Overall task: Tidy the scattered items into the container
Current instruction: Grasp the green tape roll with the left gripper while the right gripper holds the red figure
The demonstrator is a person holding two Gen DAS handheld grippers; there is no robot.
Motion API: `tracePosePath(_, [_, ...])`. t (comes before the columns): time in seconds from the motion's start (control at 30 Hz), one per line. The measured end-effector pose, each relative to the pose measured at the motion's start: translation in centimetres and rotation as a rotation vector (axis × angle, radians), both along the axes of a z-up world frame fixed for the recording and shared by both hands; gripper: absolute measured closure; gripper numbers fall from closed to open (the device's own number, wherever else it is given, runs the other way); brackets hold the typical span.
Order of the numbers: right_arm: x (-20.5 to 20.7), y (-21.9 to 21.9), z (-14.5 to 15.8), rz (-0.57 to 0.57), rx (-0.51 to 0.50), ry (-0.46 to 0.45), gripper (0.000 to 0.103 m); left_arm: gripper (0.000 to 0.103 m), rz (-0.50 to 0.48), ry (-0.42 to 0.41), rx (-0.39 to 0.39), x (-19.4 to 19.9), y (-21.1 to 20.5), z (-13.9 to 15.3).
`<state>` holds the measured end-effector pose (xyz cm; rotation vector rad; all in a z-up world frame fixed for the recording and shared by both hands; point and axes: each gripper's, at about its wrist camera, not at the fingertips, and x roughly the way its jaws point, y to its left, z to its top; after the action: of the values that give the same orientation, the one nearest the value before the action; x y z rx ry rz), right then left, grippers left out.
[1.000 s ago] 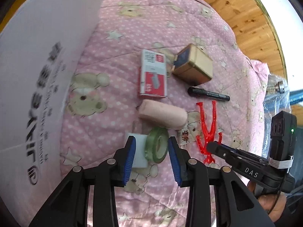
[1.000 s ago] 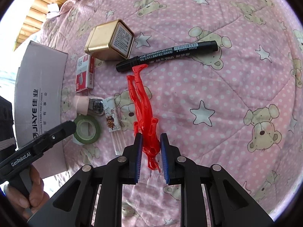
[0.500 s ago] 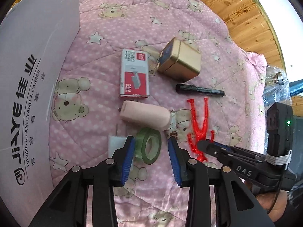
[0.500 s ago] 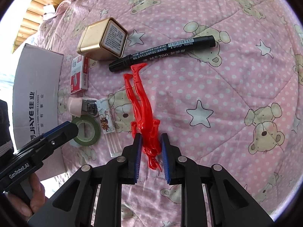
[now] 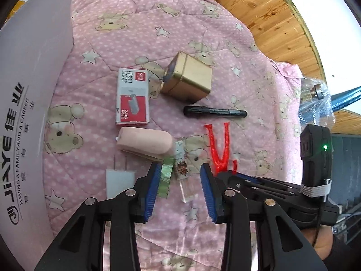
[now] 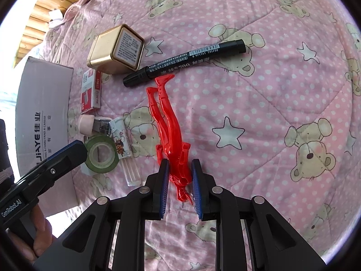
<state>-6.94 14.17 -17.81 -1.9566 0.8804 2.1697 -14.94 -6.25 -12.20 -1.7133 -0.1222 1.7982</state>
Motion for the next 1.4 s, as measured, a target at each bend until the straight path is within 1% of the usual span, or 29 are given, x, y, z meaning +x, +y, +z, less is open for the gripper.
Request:
tracePosePath(0.03, [0.1,0.0,0.0,-0.001,0.0,0.0,0.081,0.051,0.009,0.0,-0.002,0.0,-0.1,-0.1])
tracePosePath(0.1, [-0.1,0.0,-0.1,0.0,-0.001,0.0,0.081,0.042,0.041,-0.037,0.009,-0.2,-0.5,-0.9])
tracePosePath(0.23, [-0.3,-0.2,-0.2,0.0,-0.004,-0.001,0.081,0.042,0.07,-0.094,-0.002,-0.4,-1.0,-2.6])
tracePosePath(0.4, [-0.6,-0.4,-0.3,0.001,-0.006,-0.002,0.081,0.043,-0.017,-0.017,-0.09,0.6,-0.1,-2.4])
tracePosePath(0.43, [-0.7,-0.4,-0.4,0.001,-0.007,-0.002,0.081,0.046,-0.027,-0.004,-0.1,0.8,-0.1,-2.3])
tracePosePath(0.5, [-0.8,-0.5,-0.4,0.001,-0.008,-0.002,0.081,0.05,-0.015,-0.006,-0.104,0.6,-0.5,-2.3])
tracePosePath(0.57, [-0.8,-0.5,-0.5,0.0,-0.01,-0.002,0.081,0.05,-0.005,-0.017,-0.095,0.4,-1.0,-2.4])
tracePosePath(0.67, [-0.8,-0.6,-0.6,0.001,-0.012,-0.002,0.08,0.049,-0.06,0.008,-0.137,0.7,0.1,-2.5])
tracePosePath(0.7, [-0.8,-0.6,-0.6,0.0,-0.011,-0.002,0.08,0.047,-0.075,0.017,-0.157,0.9,0.6,-2.5])
tracePosePath(0.73, [-0.8,-0.6,-0.5,0.0,-0.011,-0.003,0.08,0.043,-0.091,0.03,-0.175,1.1,1.1,-2.5])
tracePosePath(0.8, [-0.8,-0.6,-0.5,-0.002,-0.01,-0.003,0.08,0.042,-0.119,0.07,-0.217,1.5,2.1,-2.5])
tracePosePath(0.83, [-0.8,-0.6,-0.5,-0.003,-0.011,-0.002,0.08,0.042,-0.134,0.105,-0.251,1.8,2.7,-2.5])
tracePosePath(0.9, [-0.7,-0.6,-0.4,-0.002,-0.011,0.001,0.08,0.043,-0.151,0.141,-0.284,2.2,3.5,-2.7])
tracePosePath(0.97, [-0.6,-0.6,-0.2,0.002,-0.009,0.005,0.081,0.048,-0.111,0.115,-0.261,1.7,3.2,-2.8])
tracePosePath(1.0, [-0.6,-0.6,-0.1,0.003,-0.008,0.007,0.081,0.055,-0.088,0.097,-0.251,1.3,2.8,-2.7])
tracePosePath(1.1, [-0.5,-0.7,0.2,0.008,-0.006,0.013,0.082,0.055,-0.049,0.063,-0.216,0.6,1.7,-2.4])
tracePosePath(1.4, [-0.2,-1.0,1.6,0.015,0.002,0.042,0.083,0.055,0.004,0.049,-0.142,0.7,-0.3,0.2])
